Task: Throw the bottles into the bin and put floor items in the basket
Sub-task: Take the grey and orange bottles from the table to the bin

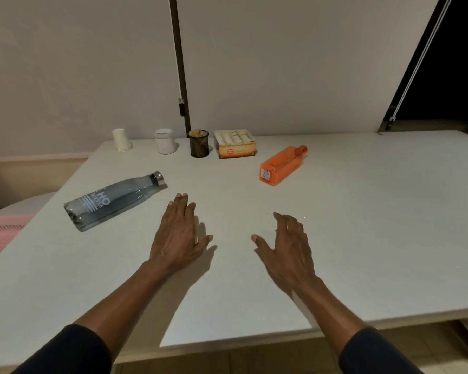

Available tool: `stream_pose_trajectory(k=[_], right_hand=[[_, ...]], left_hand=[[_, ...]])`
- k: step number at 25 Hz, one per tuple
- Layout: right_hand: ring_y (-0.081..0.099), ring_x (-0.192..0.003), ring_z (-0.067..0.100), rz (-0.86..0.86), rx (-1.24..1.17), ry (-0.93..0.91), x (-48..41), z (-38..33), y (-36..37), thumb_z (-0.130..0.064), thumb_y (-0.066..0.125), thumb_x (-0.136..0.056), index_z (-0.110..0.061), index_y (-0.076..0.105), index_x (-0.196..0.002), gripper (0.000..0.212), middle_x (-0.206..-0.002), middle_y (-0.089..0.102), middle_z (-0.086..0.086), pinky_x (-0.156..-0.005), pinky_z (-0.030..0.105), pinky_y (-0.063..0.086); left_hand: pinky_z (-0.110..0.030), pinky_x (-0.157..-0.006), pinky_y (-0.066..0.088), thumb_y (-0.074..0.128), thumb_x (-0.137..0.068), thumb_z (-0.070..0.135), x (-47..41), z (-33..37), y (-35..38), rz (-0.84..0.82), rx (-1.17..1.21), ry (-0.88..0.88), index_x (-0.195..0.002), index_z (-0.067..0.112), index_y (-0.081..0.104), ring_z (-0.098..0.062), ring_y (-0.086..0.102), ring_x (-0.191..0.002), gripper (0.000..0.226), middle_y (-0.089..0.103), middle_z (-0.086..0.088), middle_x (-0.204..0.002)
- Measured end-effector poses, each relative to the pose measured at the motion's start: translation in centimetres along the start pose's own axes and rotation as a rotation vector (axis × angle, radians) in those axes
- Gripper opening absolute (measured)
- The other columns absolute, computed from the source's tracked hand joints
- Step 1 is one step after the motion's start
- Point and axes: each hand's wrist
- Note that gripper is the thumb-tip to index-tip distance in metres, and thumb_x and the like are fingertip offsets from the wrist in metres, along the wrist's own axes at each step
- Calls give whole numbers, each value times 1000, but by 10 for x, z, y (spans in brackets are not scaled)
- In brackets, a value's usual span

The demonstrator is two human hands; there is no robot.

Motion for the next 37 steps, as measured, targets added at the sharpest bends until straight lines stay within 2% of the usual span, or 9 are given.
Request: stream_pose_trajectory(k=[5,8,12,16,21,25,30,33,37], right_hand=[[41,-137,32,-57,131,28,-90,-12,29,-72,54,-89,-17,31,-153,87,-150,42,13,-100,49,48],[46,-129,36,-73,233,56,-142,-8,31,-70,59,-88,-15,33,-149,86,-143,46,18,-94,49,50],[46,-128,41,-109,334,108,-207,10,32,-70,60,-88,-16,31,-149,87,-145,43,24,-102,52,47],[38,-138,50,-175,300,176,-247,16,45,-76,62,-83,-26,20,-157,99,-158,26,27,-107,58,44],[16,-148,60,-284,252,199,-274,18,66,-81,63,-79,-42,7,-161,107,-167,-11,24,-115,69,33],[27,-143,59,-243,233,215,-287,14,68,-77,63,-81,-35,29,-153,90,-165,0,25,-107,67,43],[34,-137,59,-123,205,296,-280,-4,77,-50,59,-98,-21,43,-138,52,-158,16,26,-106,67,44],[38,-136,55,-96,279,347,-271,-15,76,-39,62,-99,-15,38,-146,57,-159,15,28,-109,63,43],[44,-133,50,-110,245,432,-261,-21,68,-32,84,-82,-11,18,-154,100,-158,16,27,-106,58,49]], left_hand=[[-50,-132,14,69,-96,51,-59,-72,-2,-74,-89,-51,-160,-4,30,-42,16,-161,93,19,-28,-171],[-54,-130,20,78,-90,40,-89,-112,-5,-63,-101,-85,-156,-6,36,-45,27,-156,92,34,-30,-164],[-54,-129,19,80,-88,39,-119,-152,0,-98,-209,-132,-151,-4,44,-45,31,-155,84,43,-28,-159],[-57,-125,24,76,-89,51,-130,-178,4,-208,-331,-210,-155,8,39,-42,36,-151,86,40,-20,-161],[-51,-98,48,62,-97,46,-136,-190,12,-189,-397,-203,-151,23,45,-35,60,-120,61,61,-5,-138],[-48,-95,45,65,-98,43,-153,-185,13,-226,-420,-158,-147,22,50,-32,59,-116,56,63,-4,-133],[-42,-92,48,60,-99,56,-173,-154,16,-258,-340,-136,-141,25,56,-26,62,-109,53,69,-1,-123],[-42,-87,53,69,-90,64,-175,-147,16,-336,-94,-226,-152,32,45,-29,63,-106,74,65,-3,-121],[-49,-92,57,81,-81,56,-165,-149,13,-514,-15,-309,-166,44,5,-35,62,-106,114,50,-11,-129]])
Point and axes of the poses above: each hand's wrist, its own x-axis away from the middle knuckle, its own y-axis out of the palm, z = x × y
